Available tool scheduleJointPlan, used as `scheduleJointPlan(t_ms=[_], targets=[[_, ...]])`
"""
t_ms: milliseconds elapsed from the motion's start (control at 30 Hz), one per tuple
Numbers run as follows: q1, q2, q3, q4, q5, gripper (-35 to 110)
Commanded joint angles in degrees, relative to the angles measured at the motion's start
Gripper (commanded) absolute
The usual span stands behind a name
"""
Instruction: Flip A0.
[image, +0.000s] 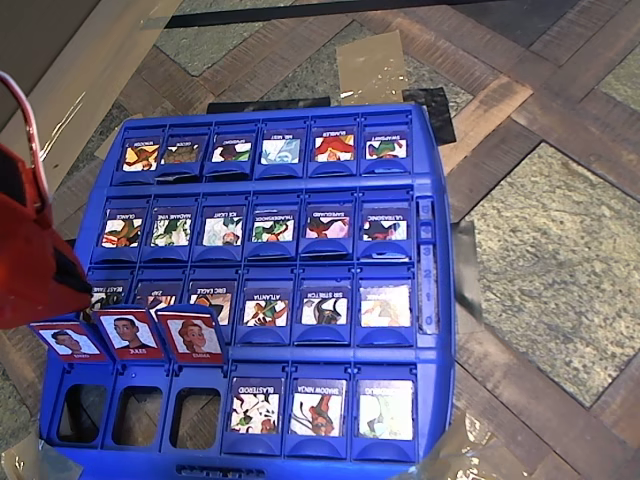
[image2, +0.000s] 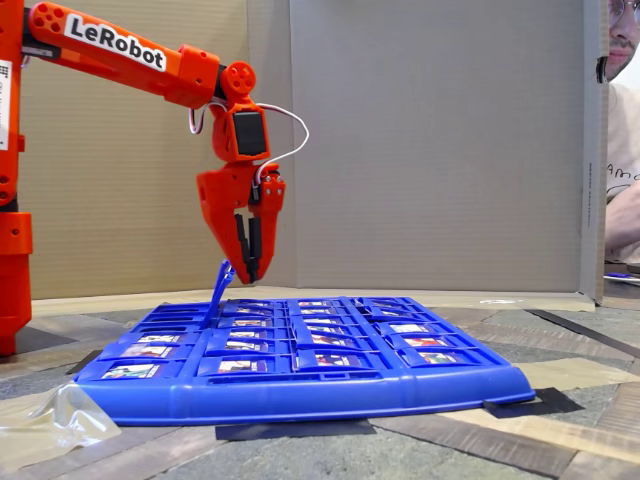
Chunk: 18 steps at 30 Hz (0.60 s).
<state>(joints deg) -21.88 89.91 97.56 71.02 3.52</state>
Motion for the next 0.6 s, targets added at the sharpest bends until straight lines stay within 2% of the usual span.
scheduleJointPlan(t_ms=[0, 200, 567], targets=[[-2.2, 2.7, -1.4, 0.4, 1.3, 1], [-5.0, 7.9, 2.8, 2.7, 1.1, 1], [-6.2, 18.2, 10.4, 10.5, -5.8, 1]])
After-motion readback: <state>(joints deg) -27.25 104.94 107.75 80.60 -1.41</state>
